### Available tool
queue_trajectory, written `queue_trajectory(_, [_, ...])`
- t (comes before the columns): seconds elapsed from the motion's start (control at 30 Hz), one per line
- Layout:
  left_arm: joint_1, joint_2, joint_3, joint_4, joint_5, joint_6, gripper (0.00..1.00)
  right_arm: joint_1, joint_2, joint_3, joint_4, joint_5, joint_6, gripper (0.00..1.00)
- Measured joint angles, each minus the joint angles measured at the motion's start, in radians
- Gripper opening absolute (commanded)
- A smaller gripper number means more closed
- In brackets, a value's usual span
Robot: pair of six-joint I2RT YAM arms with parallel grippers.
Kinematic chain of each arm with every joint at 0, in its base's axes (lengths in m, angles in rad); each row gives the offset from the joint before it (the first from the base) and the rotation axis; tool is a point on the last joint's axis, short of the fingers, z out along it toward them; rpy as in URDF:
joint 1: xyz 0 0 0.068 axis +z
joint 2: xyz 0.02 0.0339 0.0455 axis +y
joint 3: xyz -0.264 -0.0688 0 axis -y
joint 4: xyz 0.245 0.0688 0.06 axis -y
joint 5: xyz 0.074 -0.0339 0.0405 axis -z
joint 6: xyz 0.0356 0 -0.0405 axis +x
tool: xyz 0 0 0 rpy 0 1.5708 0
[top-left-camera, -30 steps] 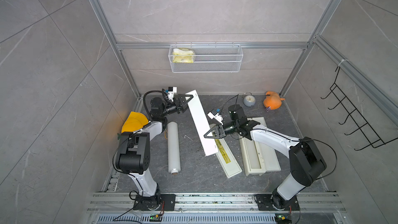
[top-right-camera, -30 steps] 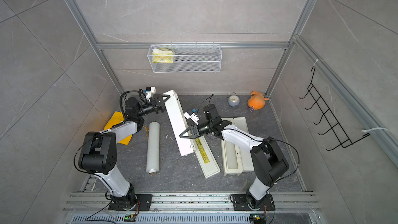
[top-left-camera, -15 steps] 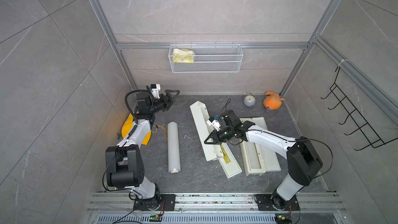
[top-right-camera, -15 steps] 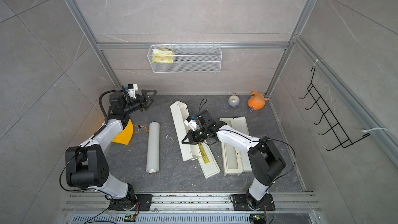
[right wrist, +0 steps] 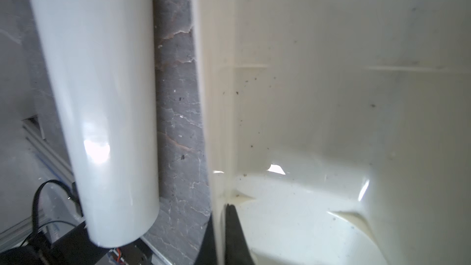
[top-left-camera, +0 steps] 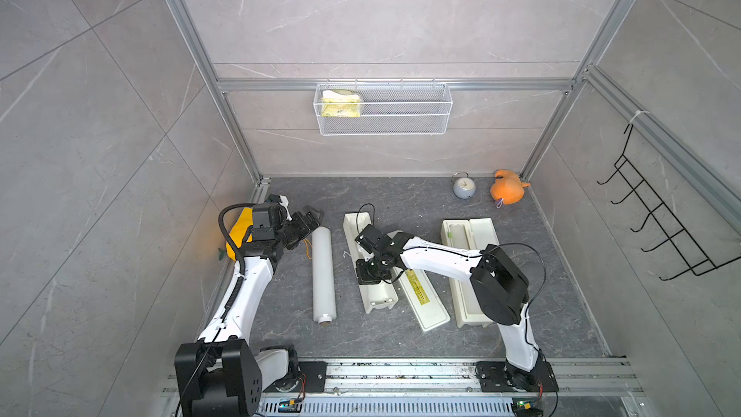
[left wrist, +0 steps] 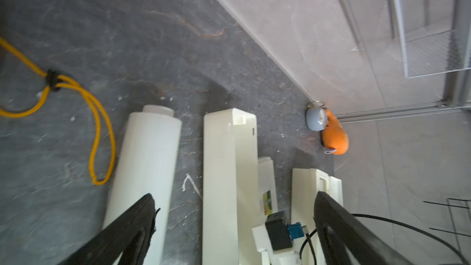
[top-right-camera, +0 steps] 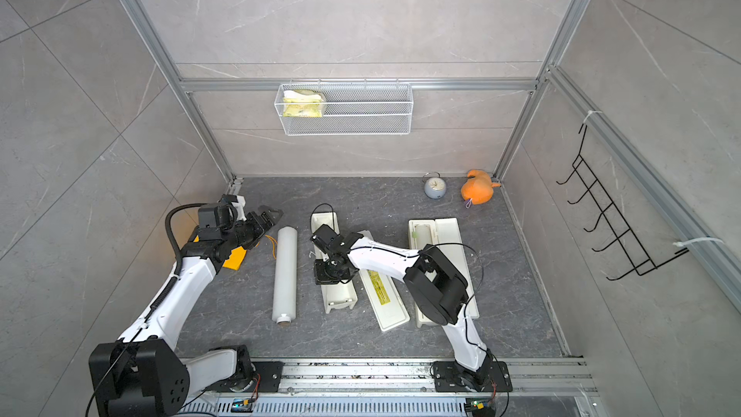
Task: Put plastic wrap rolls into dispensers
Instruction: Place the plastic wrap cutting box at the center of the board.
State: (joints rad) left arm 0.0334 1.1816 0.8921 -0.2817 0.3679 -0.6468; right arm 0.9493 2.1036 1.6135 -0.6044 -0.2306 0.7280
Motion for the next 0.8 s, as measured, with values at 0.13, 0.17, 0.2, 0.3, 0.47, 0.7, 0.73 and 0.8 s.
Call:
queue_trajectory(0.13, [0.000,-0.031,-0.051,-0.087,-0.074,0.017,0.98,0.015,0.023,0.042,-0.053,0.076,0.050,0.39])
queue_trajectory(0.17, [0.000,-0.031,-0.062,-0.105,-0.085,0.019,0.98,0.014,0.033,0.058,-0.064,0.087,0.060,0.48])
queue_trajectory(0.2, [0.000,-0.030,-0.073,-0.122,-0.098,0.019,0.98,0.013,0.044,0.074,-0.070,0.092,0.071,0.67])
queue_trajectory(0.3, [0.000,-0.025,-0.098,-0.159,-0.110,0.020,0.98,0.011,0.065,0.109,-0.087,0.097,0.077,1.00])
queue_trajectory(0.47, [-0.010,0.018,-0.124,-0.183,-0.112,0.023,0.97,0.012,0.063,0.116,-0.090,0.093,0.065,0.99])
queue_trajectory(0.7, [-0.134,0.136,-0.124,-0.217,-0.153,0.039,0.91,0.011,-0.028,0.110,-0.115,0.107,-0.005,1.00])
queue_trajectory(0.73, [-0.153,0.158,-0.124,-0.225,-0.159,0.047,0.90,0.009,-0.055,0.104,-0.116,0.110,-0.015,1.00])
queue_trajectory(0.8, [-0.175,0.196,-0.121,-0.242,-0.182,0.060,0.89,0.003,-0.113,0.080,-0.113,0.114,-0.032,1.00])
